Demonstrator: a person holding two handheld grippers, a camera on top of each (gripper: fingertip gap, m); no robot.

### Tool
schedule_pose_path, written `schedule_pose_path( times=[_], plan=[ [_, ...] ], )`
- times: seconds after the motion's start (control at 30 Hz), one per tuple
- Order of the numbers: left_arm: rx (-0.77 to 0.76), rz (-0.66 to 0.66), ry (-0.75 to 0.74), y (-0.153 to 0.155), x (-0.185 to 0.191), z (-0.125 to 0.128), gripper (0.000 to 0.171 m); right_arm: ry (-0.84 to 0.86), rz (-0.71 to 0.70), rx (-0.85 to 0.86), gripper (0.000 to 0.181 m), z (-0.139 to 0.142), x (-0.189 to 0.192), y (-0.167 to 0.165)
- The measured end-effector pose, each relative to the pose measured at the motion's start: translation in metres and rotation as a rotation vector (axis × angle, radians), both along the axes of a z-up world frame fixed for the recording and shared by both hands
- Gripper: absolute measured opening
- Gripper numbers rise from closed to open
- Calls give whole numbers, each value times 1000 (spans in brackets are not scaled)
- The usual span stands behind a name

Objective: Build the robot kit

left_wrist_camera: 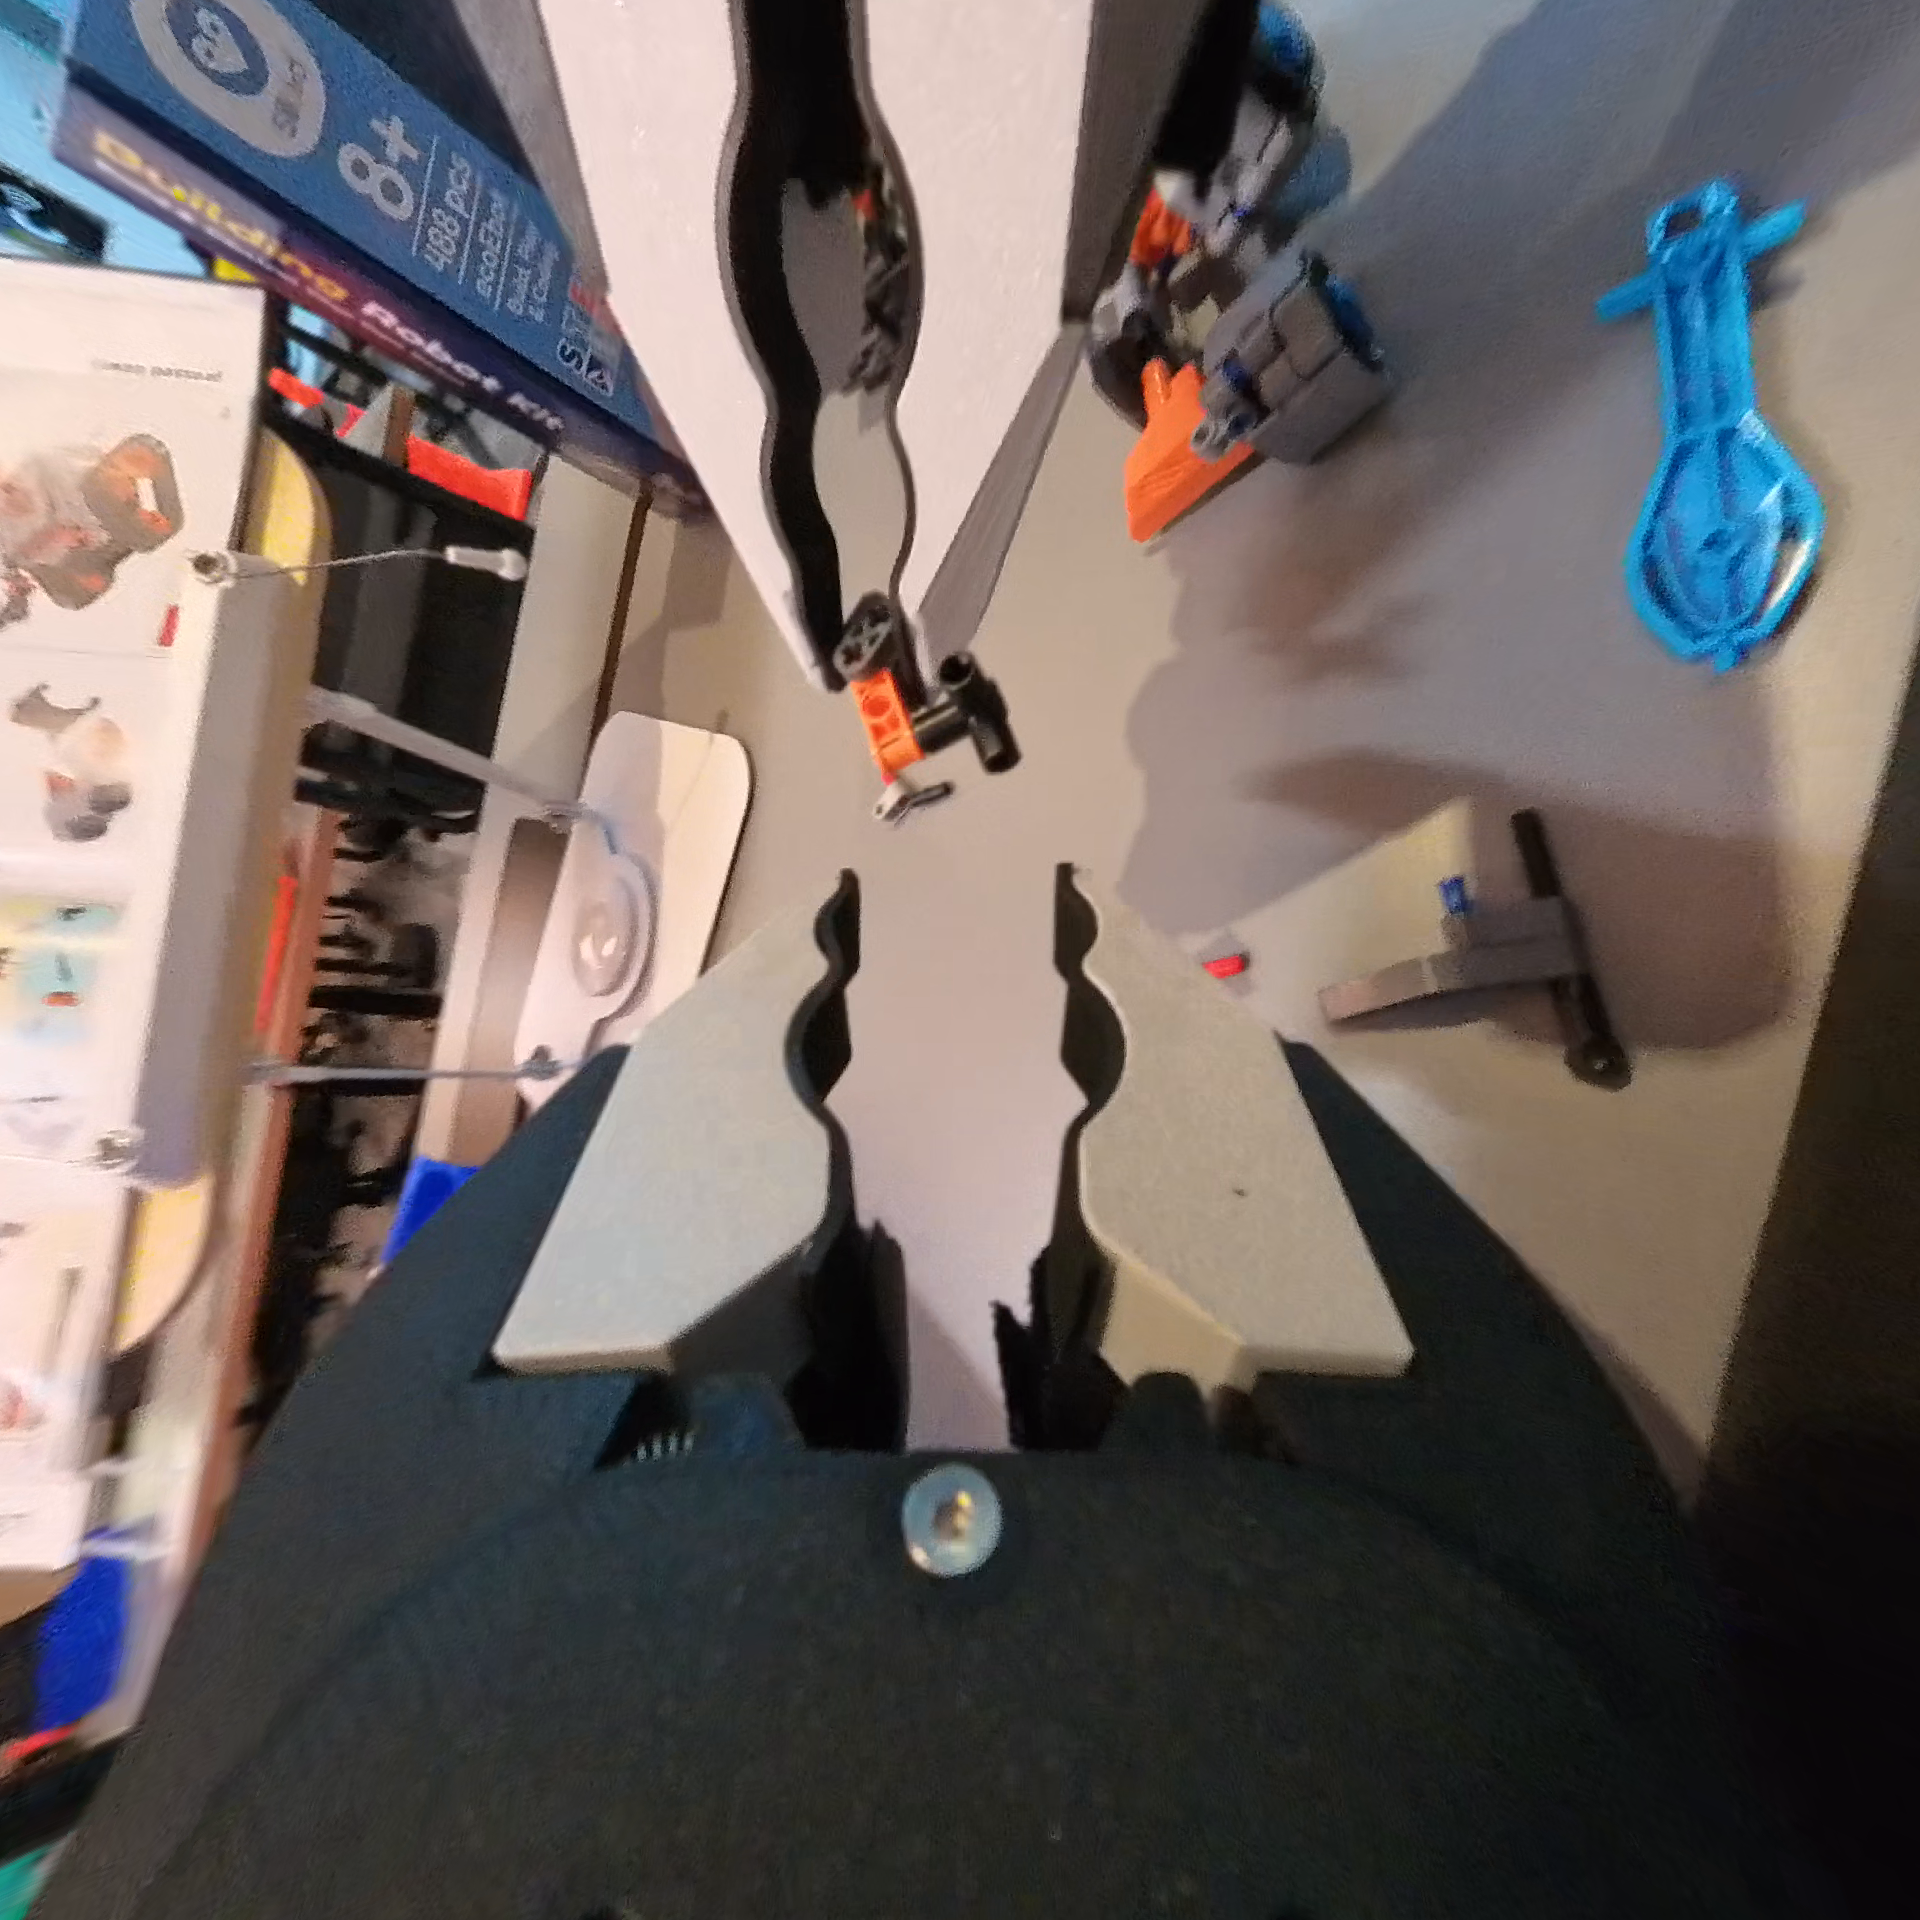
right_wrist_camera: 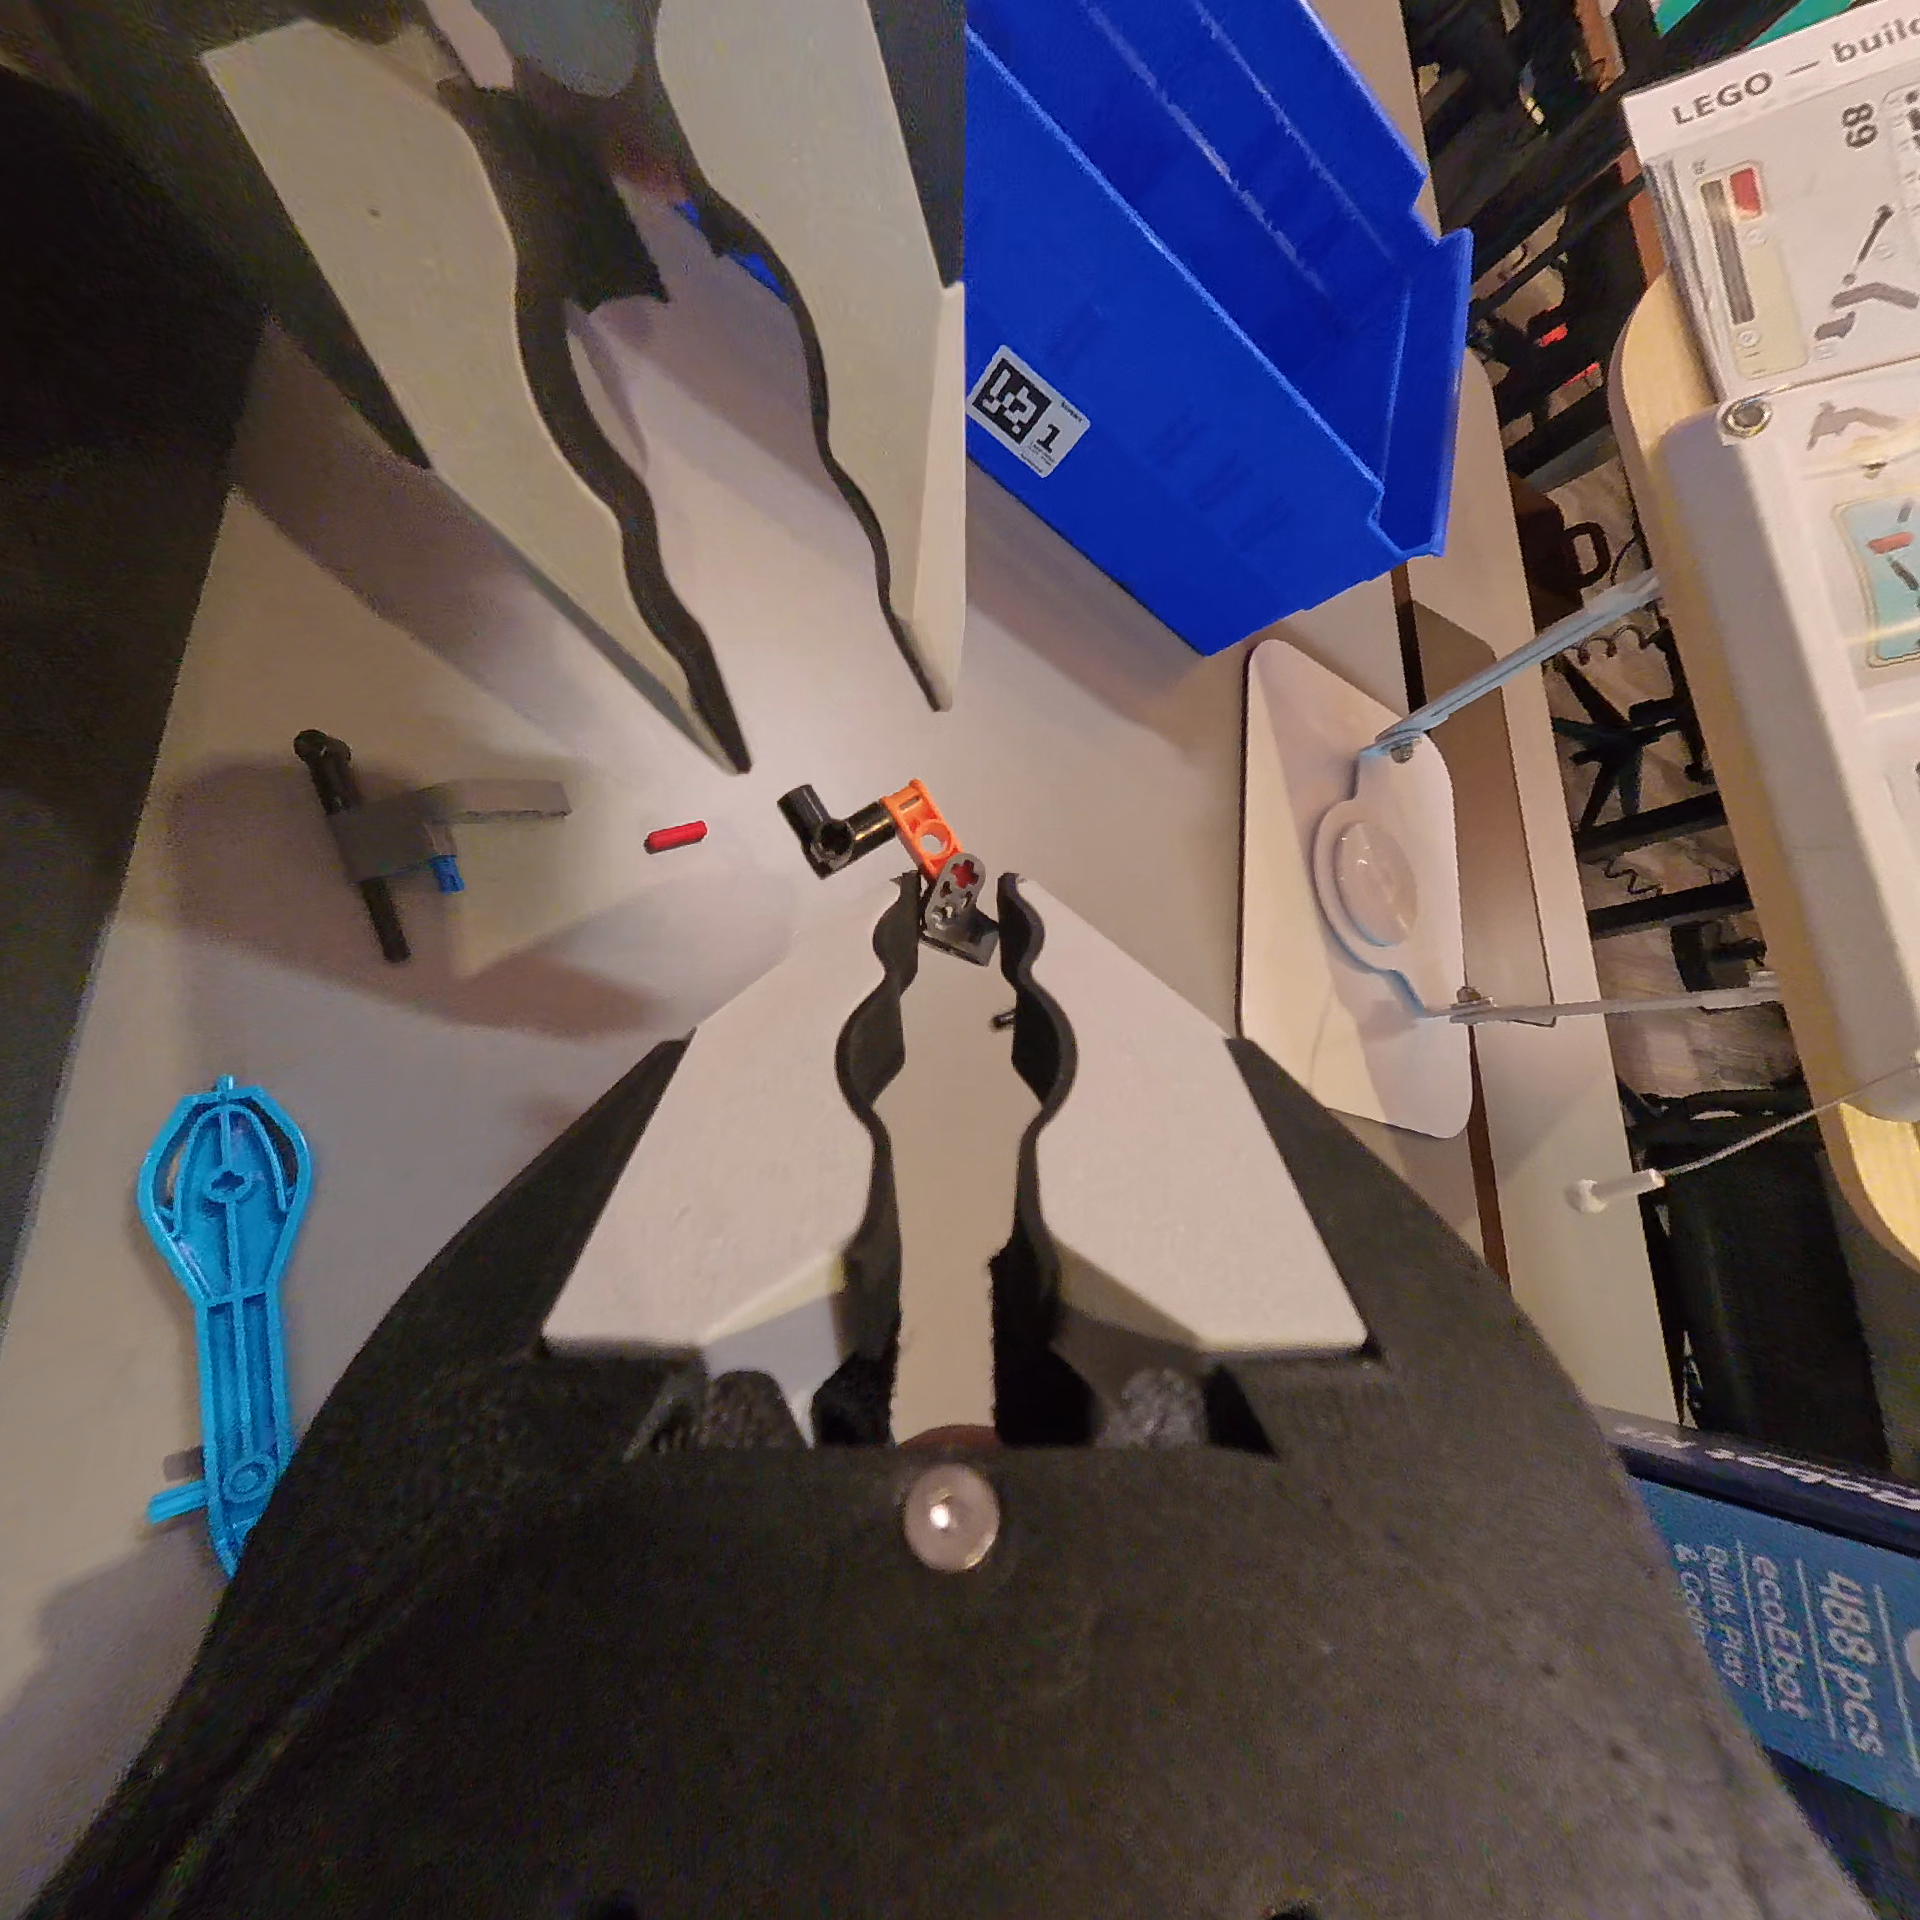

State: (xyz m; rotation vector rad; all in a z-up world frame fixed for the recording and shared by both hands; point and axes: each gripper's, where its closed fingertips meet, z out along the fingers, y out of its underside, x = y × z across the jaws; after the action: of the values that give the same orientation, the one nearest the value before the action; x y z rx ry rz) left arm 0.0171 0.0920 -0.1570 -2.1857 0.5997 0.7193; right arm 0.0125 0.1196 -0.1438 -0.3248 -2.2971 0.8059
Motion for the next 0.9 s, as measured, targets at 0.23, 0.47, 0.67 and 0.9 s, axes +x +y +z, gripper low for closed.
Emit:
schedule_pose_path(
  times=[0.23,0.47,0.67,0.9],
  plan=[
    [74,-30,-160,14,14,-4,42,48,2,-31,13,11,-1,-3],
    [201,7,-265,20,4,6,42,89,-20,-74,13,23,-4,0],
    [295,15,-127,21,2,28,36,102,-74,-61,13,25,-9,6],
    [238,64,-52,31,0,26,23,112,-106,-45,13,29,-9,9]
  ],
)
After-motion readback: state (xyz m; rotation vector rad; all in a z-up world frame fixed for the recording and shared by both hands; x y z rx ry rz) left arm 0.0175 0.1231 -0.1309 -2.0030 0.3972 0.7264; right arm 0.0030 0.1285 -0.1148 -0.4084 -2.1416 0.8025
